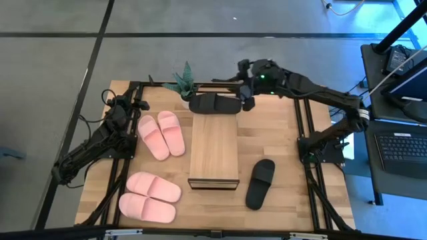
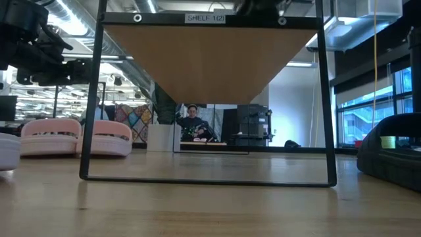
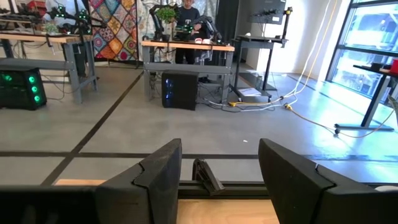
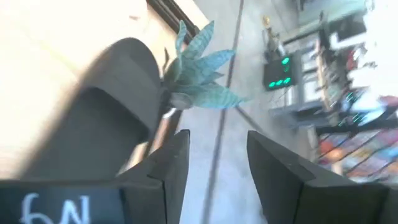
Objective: Pick and place slides into the shelf
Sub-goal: Put the black slide on the shelf
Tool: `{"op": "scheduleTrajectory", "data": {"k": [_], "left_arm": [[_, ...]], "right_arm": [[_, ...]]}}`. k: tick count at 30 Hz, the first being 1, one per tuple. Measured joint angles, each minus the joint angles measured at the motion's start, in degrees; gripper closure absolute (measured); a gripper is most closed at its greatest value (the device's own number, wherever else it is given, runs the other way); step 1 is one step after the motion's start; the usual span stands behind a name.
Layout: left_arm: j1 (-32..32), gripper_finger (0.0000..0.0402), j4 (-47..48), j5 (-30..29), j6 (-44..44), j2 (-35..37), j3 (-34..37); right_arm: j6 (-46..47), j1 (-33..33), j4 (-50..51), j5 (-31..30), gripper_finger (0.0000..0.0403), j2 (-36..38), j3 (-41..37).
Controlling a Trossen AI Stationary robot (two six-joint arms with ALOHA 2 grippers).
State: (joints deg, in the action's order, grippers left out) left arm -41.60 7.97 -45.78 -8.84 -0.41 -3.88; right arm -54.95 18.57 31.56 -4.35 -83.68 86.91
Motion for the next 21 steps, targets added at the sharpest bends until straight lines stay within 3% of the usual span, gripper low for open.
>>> {"op": "scheduleTrajectory", "data": {"k": [5,10,21], "left_arm": [[0.0,0.0196,-0.1,0.0,0.0,0.0,0.0],[0.0,0.0196,-0.1,0.0,0.0,0.0,0.0],[0.0,0.0196,-0.2,0.0,0.0,0.0,0.0]], "right_arm": [[13.3,0.0,8.6,6.8,0.0240,2.7,0.0],[18.3,-0.4,18.5,14.7,0.0240,2.9,0.0],[33.0,-8.2,30.6,14.9,0.0240,2.9,0.0]]}}
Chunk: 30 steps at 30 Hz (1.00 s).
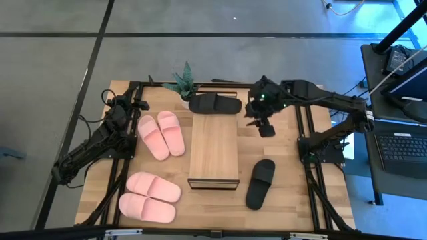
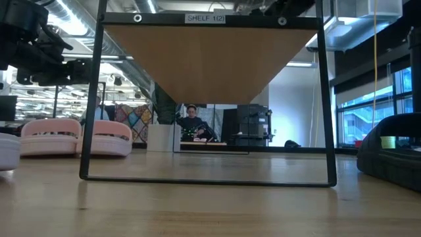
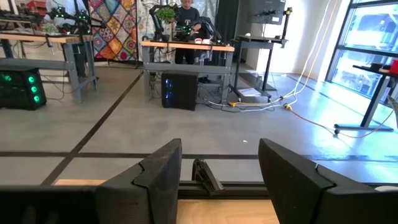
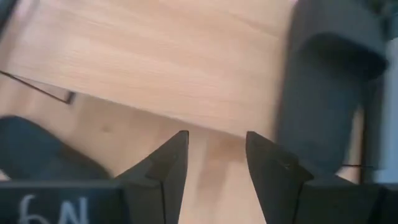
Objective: Pick and place slides into the shelf
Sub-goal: Put the black slide on the shelf
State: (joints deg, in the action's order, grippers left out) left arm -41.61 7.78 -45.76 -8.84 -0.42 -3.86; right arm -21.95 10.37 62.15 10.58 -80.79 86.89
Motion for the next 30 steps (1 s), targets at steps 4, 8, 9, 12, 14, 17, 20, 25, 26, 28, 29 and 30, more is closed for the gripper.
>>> {"op": "scheduleTrajectory", "data": {"k": [4,8,9,12,14,17,20,25,26,28,29,30], "left_arm": [[0.0,0.0196,-0.1,0.0,0.0,0.0,0.0],[0.0,0.0196,-0.1,0.0,0.0,0.0,0.0],[0.0,0.0196,-0.1,0.0,0.0,0.0,0.0],[0.0,0.0196,-0.1,0.0,0.0,0.0,0.0],[0.0,0.0196,-0.1,0.0,0.0,0.0,0.0],[0.0,0.0196,-0.1,0.3,0.0,0.0,0.0],[0.0,0.0196,0.0,0.3,0.0,0.0,0.0],[0.0,0.0196,0.0,0.4,1.2,0.0,0.0],[0.0,0.0196,0.1,0.4,1.7,0.0,0.0],[0.0,0.0196,0.1,0.4,2.1,0.0,0.0],[0.0,0.0196,0.1,0.4,2.4,0.0,0.0],[0.0,0.0196,0.1,0.4,2.8,0.0,0.0]], "right_arm": [[8.8,-5.9,-0.1,-5.2,0.0240,0.0,0.0],[19.4,-12.6,-0.4,-13.5,0.0240,0.0,0.0],[22.1,-14.4,-1.0,-14.9,0.0240,0.0,0.0],[29.5,-19.9,-3.4,-18.9,0.0240,-0.6,0.0],[33.9,-23.5,-4.4,-21.9,0.0240,-1.5,0.0],[39.2,-28.3,-3.9,-24.5,0.0240,-3.5,0.0],[44.5,-33.0,-2.7,-24.7,0.0240,-5.9,0.0],[56.5,-39.8,3.5,-26.1,0.0240,-10.7,0.0],[59.1,-40.9,5.1,-26.4,0.0240,-11.7,0.0],[63.9,-43.0,7.8,-26.7,0.0240,-13.8,0.0],[65.7,-44.0,8.4,-26.7,0.0240,-15.0,0.0],[66.9,-44.9,8.5,-26.7,0.0240,-16.1,0.0]]}}
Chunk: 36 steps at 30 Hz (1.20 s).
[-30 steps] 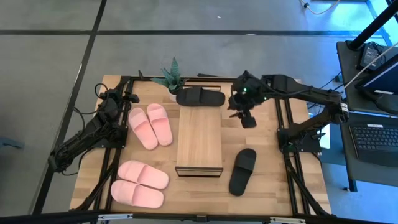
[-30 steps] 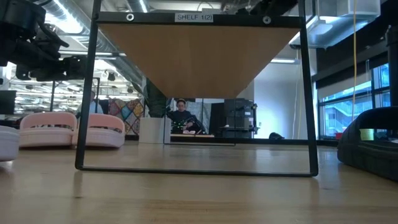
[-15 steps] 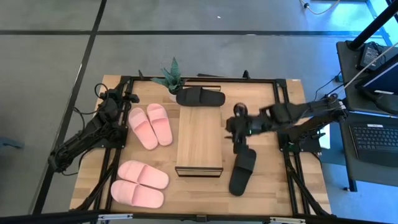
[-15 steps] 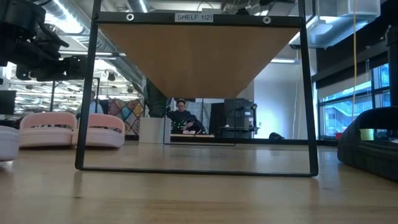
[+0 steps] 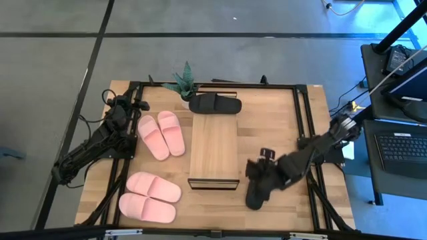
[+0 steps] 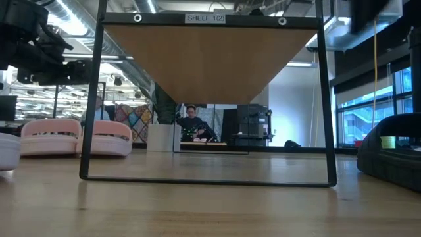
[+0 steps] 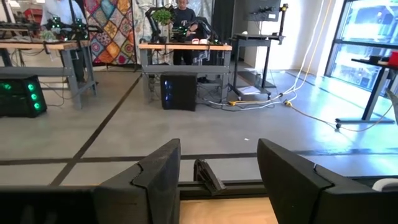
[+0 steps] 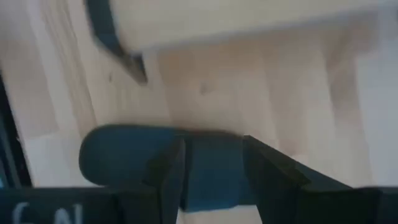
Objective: Pick and place slides into the shelf
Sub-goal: Put the black slide on the shelf
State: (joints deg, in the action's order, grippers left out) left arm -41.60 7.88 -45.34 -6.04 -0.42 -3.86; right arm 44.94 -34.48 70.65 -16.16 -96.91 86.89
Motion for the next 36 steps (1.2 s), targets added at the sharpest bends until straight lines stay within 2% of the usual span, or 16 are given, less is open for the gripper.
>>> {"op": "scheduleTrajectory", "data": {"k": [13,17,20,24,36], "left_arm": [[0.0,0.0196,0.1,0.0,0.6,0.0,0.0],[0.0,0.0196,0.1,0.0,0.6,0.0,0.0],[0.0,0.0196,0.1,0.0,0.6,0.0,0.0],[0.0,0.0196,0.1,0.0,0.6,0.0,0.0],[0.0,0.0196,0.2,0.0,0.5,0.0,0.0]], "right_arm": [[12.7,-5.7,6.4,-2.1,0.0240,-12.6,0.0],[13.6,-6.8,6.6,-2.5,0.0240,-14.0,0.0],[16.2,-7.4,6.3,-5.2,0.0240,-14.4,-1.6],[19.3,-8.0,6.1,-5.2,0.0240,-14.4,-5.4],[19.3,-8.1,3.8,-4.0,0.0240,-14.3,-13.1]]}}
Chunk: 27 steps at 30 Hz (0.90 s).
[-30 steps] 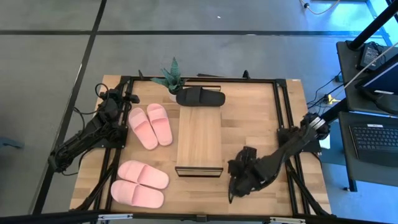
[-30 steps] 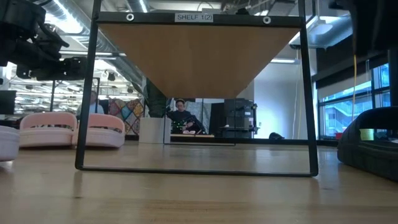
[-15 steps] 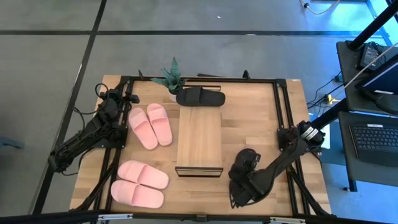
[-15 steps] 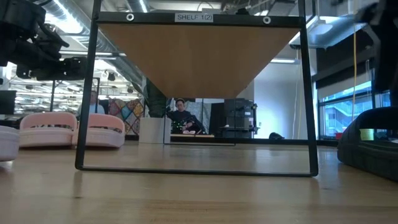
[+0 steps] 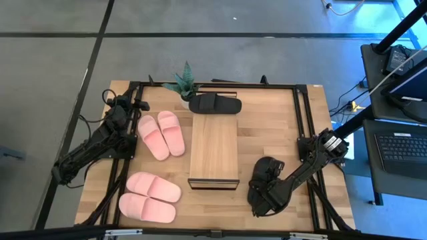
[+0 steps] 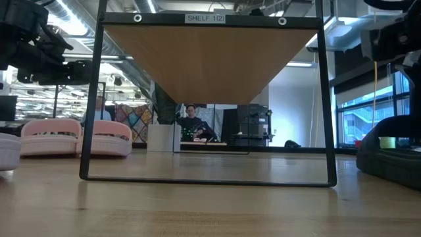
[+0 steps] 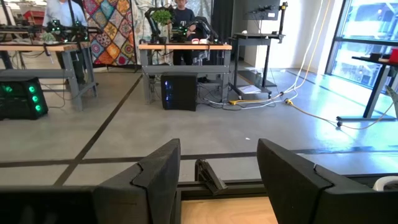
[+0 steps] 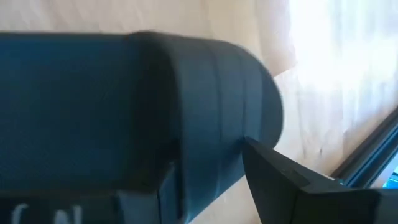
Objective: Pick and place slides into the shelf
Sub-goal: Put the black slide on the shelf
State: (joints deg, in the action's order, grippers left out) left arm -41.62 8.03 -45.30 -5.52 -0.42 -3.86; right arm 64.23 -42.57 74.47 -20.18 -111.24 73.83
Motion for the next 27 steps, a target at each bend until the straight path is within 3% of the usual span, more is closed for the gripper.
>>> {"op": "scheduleTrajectory", "data": {"k": [11,15,20,27], "left_arm": [[0.0,0.0196,0.0,0.0,-0.1,0.0,0.0],[0.0,0.0196,0.0,0.0,-0.1,0.0,0.0],[0.0,0.0196,0.0,0.0,-0.1,0.0,0.0],[0.0,0.0196,0.0,0.0,-0.1,0.0,0.0]], "right_arm": [[0.0,0.4,-1.6,0.1,0.0244,0.0,-1.2],[-0.1,0.9,-1.5,0.2,0.0287,0.0,-1.2],[-0.2,1.1,-1.1,0.2,0.0382,0.0,-1.3],[9.8,1.1,5.0,1.0,0.0390,0.2,1.9]]}}
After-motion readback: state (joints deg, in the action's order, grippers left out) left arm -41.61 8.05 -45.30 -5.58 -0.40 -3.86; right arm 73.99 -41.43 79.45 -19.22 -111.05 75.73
